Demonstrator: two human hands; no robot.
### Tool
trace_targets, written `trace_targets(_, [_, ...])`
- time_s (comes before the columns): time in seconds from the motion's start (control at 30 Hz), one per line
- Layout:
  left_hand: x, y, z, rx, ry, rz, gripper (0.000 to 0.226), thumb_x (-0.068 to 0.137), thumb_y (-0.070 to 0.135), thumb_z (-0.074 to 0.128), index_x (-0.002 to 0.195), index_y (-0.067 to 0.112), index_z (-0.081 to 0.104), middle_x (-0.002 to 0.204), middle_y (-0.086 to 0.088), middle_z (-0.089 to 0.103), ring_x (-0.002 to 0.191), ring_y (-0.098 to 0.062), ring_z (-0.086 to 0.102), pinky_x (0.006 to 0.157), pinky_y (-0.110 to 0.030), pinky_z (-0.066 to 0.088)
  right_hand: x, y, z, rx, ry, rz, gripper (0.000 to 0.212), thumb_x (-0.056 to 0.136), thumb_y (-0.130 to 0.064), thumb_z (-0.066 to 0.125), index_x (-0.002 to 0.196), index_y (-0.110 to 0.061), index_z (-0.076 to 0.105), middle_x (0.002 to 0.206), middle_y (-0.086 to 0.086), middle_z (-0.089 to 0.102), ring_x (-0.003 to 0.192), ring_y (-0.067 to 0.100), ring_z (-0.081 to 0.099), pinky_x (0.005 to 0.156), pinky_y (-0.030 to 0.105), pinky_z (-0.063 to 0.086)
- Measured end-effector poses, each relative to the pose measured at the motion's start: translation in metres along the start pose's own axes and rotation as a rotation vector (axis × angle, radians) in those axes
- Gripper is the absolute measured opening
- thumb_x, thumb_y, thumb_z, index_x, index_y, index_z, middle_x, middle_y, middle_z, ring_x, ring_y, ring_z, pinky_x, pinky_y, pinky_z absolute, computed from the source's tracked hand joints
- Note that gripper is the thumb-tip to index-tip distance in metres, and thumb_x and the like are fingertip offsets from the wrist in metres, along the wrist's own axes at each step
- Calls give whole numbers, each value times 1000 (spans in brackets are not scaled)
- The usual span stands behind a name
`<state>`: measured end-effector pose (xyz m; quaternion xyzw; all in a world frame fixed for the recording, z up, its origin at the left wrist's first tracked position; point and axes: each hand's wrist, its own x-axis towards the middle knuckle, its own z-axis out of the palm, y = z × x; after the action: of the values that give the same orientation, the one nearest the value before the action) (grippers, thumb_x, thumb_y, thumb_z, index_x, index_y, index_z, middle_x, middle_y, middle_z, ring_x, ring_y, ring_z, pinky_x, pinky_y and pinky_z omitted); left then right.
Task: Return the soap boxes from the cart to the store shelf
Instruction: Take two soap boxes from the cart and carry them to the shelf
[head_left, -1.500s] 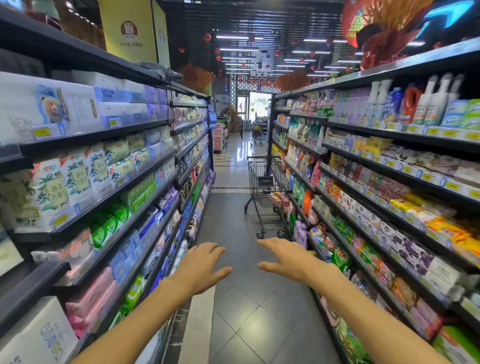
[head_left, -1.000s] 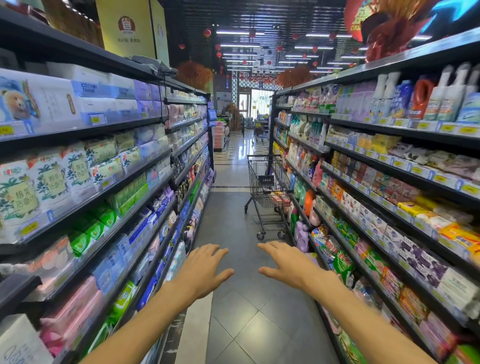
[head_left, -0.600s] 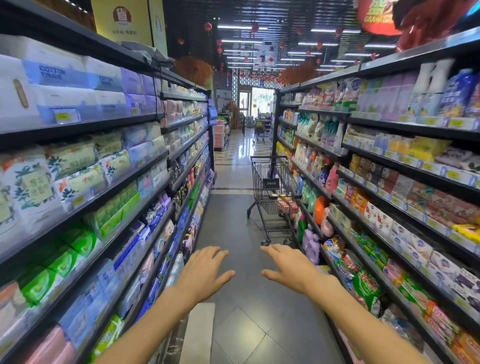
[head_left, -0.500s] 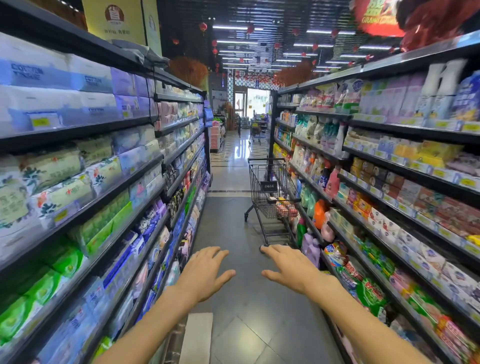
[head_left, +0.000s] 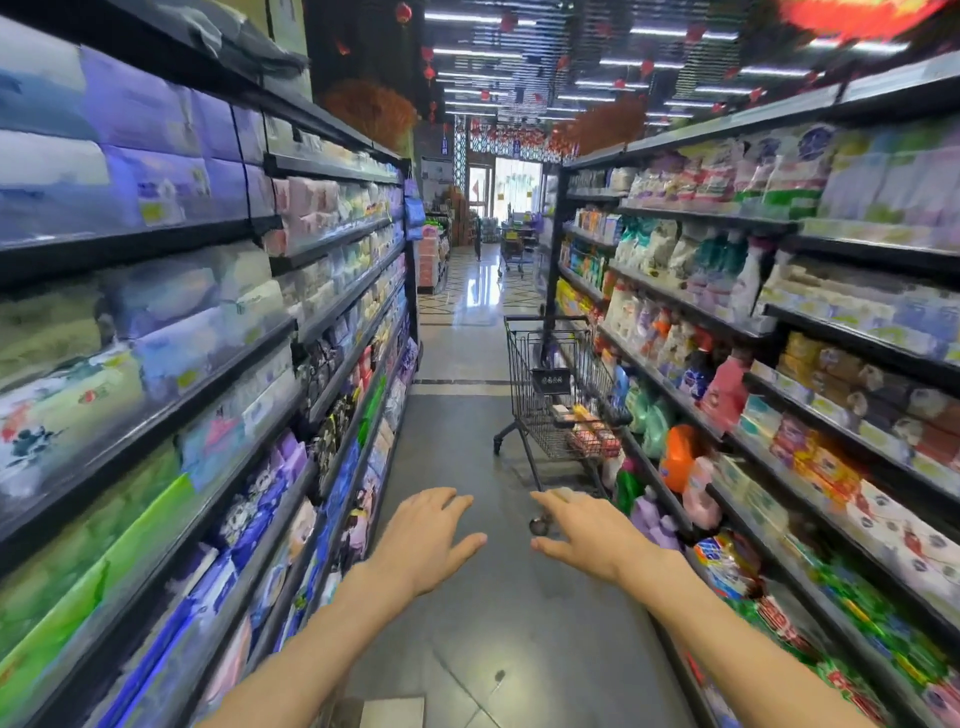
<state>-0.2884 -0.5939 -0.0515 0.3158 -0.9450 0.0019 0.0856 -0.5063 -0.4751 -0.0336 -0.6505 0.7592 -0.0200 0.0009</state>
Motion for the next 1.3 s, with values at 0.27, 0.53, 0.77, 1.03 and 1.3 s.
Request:
trace_targets(0.27, [194, -82, 14, -11, -45, -15, 106, 69, 77, 1, 154, 23, 35, 157, -3, 38, 147, -21, 32, 120, -36, 26, 200, 87, -6, 78, -14, 35, 71, 92, -57, 52, 152, -27, 30, 151, 0, 42, 135, 24, 45, 107, 43, 41])
trace_targets(0.53, [370, -166, 36, -43, -44, -21, 89, 83, 76, 16, 153, 23, 36, 155, -3, 39, 145, -22, 34, 120, -39, 29, 386, 142, -15, 81, -13, 37, 70, 92, -55, 54, 152, -25, 32, 150, 2, 44, 132, 26, 49, 104, 40, 44])
trace_targets(0.77, [548, -257, 78, -7, -68, 39, 101, 73, 79, 8, 153, 24, 36, 156, -6, 40, 145, -24, 36, 119, -40, 31, 556, 190, 3, 75, -20, 89, 67, 91, -53, 57, 149, -27, 36, 149, 0, 44, 131, 25, 49, 105, 39, 44])
trace_targets(1.03, [744, -340, 85, -10, -68, 130, 67, 98, 62, 41, 153, 23, 35, 157, -5, 39, 146, -23, 35, 119, -39, 29, 734, 257, -15, 104, -4, 173, 67, 96, -50, 53, 154, -30, 27, 155, -3, 37, 136, 21, 44, 109, 40, 40])
trace_targets(1.3, [932, -354, 127, -51, -106, 275, 66, 100, 61, 41, 154, 24, 35, 158, -3, 38, 146, -22, 34, 120, -39, 28, 858, 371, 9, 195, 16, 310, 72, 93, -56, 54, 153, -28, 28, 154, -4, 39, 134, 17, 47, 108, 39, 43])
